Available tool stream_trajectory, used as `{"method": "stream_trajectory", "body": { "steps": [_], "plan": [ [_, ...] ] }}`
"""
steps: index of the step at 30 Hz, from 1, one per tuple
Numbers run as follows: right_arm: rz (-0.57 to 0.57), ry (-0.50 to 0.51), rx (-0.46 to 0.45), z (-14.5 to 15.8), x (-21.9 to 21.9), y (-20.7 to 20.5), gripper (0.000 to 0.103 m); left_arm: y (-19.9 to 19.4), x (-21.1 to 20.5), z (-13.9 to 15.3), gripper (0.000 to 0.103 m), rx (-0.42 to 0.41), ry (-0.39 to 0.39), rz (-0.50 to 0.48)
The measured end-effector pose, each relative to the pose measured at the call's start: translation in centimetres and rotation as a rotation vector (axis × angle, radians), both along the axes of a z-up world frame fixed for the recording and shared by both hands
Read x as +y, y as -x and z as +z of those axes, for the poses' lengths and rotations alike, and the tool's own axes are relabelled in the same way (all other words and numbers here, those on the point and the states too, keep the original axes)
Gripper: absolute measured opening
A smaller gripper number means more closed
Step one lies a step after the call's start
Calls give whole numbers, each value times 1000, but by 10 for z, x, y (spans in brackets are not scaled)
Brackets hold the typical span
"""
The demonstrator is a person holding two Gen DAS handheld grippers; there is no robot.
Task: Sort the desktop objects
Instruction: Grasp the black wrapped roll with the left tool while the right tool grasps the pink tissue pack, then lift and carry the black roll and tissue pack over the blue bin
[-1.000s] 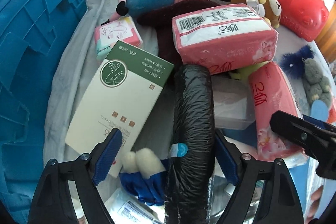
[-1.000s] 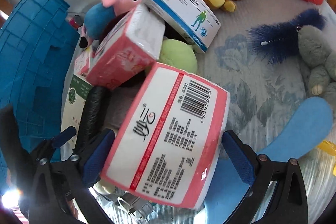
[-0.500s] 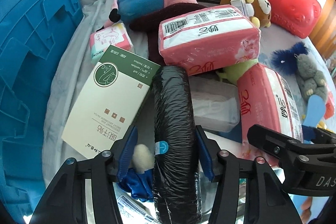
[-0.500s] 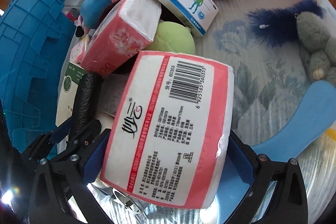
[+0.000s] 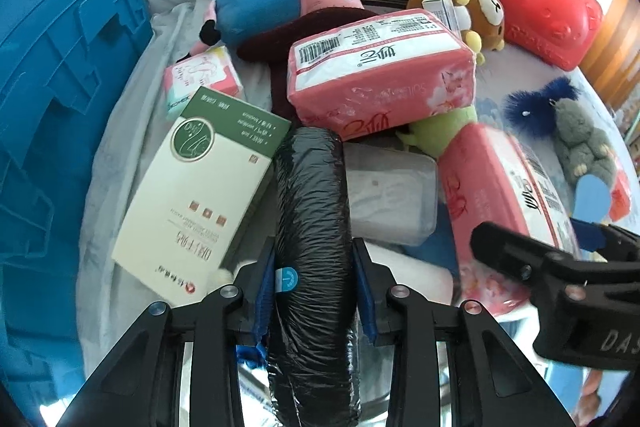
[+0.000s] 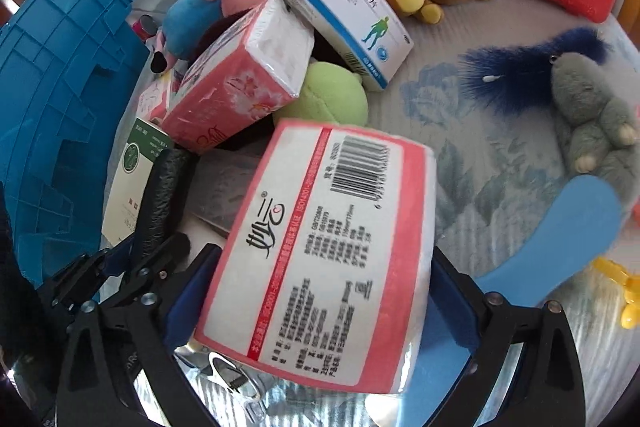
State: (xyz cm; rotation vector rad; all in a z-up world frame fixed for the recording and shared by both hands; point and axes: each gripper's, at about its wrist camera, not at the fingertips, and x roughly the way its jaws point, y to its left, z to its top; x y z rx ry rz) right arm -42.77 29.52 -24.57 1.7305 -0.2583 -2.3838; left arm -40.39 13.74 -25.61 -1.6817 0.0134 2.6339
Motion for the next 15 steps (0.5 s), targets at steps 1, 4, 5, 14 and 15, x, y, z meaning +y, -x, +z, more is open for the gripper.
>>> {"method": "stream_trajectory", "body": {
  "steps": [1,4,5,14,15],
  "plan": [
    [-3,-2,2,1,1,-2,98,-3,0,3,34,6,2,1],
    [-8,-5,17,8,4,-8,98,-13,-1,14,34,35,12,0],
    [-4,-8,25,12,6,-13,97,-15,-1,18,34,43,15,1],
    [9,-3,142,58,8,-50,96,-52,-3,66,34,144,25,6],
    [13,0,163,66,10,-57,96,-58,-3,74,34,163,26,7]
  ]
}}
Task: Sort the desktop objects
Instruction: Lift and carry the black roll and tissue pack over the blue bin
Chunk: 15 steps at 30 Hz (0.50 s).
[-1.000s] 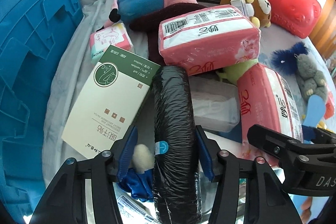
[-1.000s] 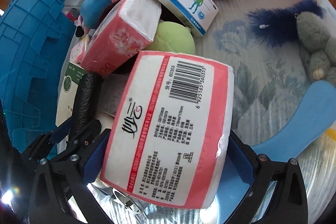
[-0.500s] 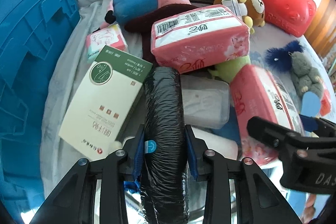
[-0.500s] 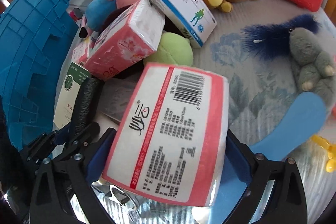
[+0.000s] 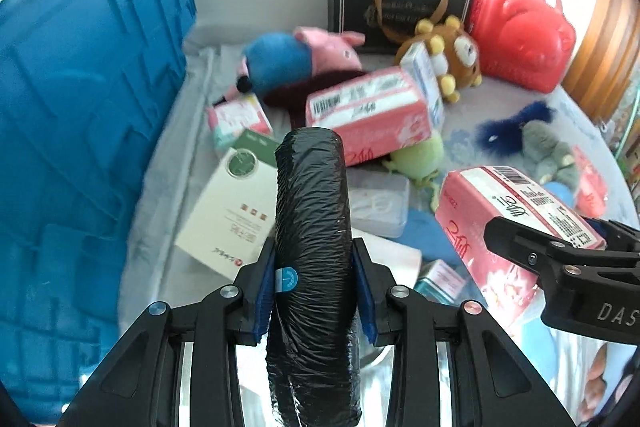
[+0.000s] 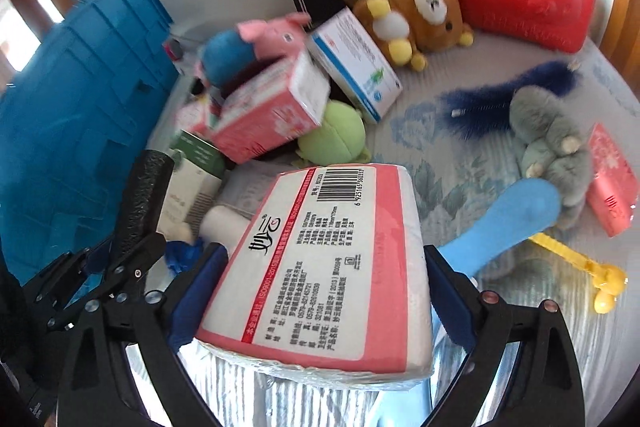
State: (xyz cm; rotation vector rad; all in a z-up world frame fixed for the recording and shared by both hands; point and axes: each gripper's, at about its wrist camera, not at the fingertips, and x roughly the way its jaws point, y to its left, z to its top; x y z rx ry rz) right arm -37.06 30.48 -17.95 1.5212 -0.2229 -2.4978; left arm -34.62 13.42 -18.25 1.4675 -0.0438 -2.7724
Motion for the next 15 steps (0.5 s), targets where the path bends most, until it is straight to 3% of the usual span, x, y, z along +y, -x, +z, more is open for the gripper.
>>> {"method": "stream_trajectory", "body": {
  "steps": [7,10,12,15],
  "plan": [
    [56,-20,211,71,-6,-43,96,-48,-6,64,34,147,15,45],
    [91,-26,313,106,-9,-59,77,-69,-11,94,34,213,30,72],
    [92,-56,334,122,-15,-61,77,-76,-16,107,34,232,40,87],
    [80,-70,252,108,-17,-51,76,-83,-24,111,34,229,43,93]
  ]
}}
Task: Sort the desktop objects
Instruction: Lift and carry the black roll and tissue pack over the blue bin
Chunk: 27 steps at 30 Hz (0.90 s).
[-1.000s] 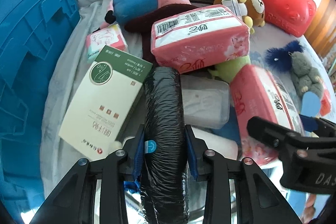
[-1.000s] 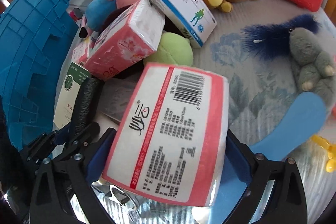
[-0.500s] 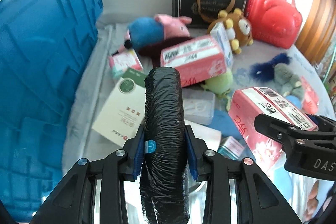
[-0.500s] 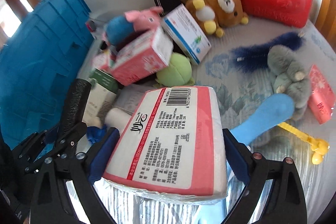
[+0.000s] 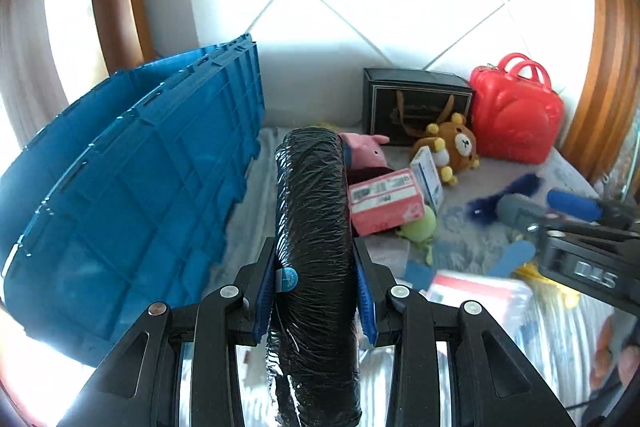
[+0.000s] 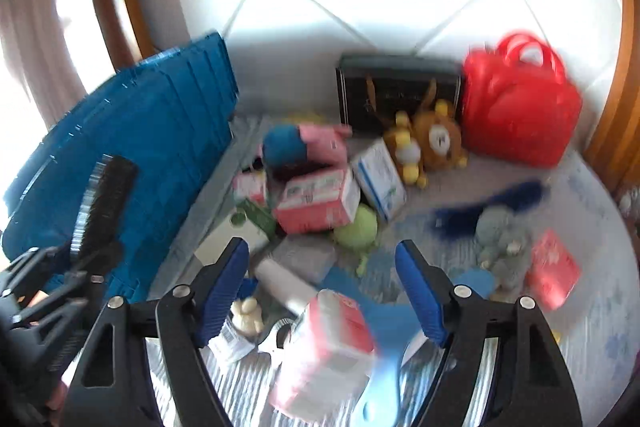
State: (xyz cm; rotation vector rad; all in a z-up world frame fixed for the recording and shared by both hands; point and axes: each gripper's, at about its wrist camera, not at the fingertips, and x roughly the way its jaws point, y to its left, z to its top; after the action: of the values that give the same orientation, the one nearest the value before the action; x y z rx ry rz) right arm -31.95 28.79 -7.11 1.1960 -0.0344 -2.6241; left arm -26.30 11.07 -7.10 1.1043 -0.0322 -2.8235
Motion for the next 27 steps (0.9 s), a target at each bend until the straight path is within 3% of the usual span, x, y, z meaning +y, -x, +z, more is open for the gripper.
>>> {"method": "stream_trajectory", "body": {
  "steps": [4,9,11,12,17,22,27],
  "plan": [
    [-15,-39,-106,-48,-3,-11,76,-3,-5,-26,34,-66,-24,-35],
    [-24,-114,-245,-109,3,-28,89,1,1,-84,34,-203,-55,-82],
    [-3,-124,-268,-123,9,-37,100,-2,8,-105,34,-243,-60,-83],
    [13,-127,-276,-129,11,-43,101,-5,12,-114,34,-261,-61,-77],
    [170,-205,-258,-149,16,-59,101,-34,36,-150,34,-300,-53,32],
    [346,-265,-240,-163,25,-73,101,-73,65,-185,34,-354,-117,215],
    [454,-287,-261,-179,18,-88,103,-96,75,-201,34,-398,-113,310]
  ]
}}
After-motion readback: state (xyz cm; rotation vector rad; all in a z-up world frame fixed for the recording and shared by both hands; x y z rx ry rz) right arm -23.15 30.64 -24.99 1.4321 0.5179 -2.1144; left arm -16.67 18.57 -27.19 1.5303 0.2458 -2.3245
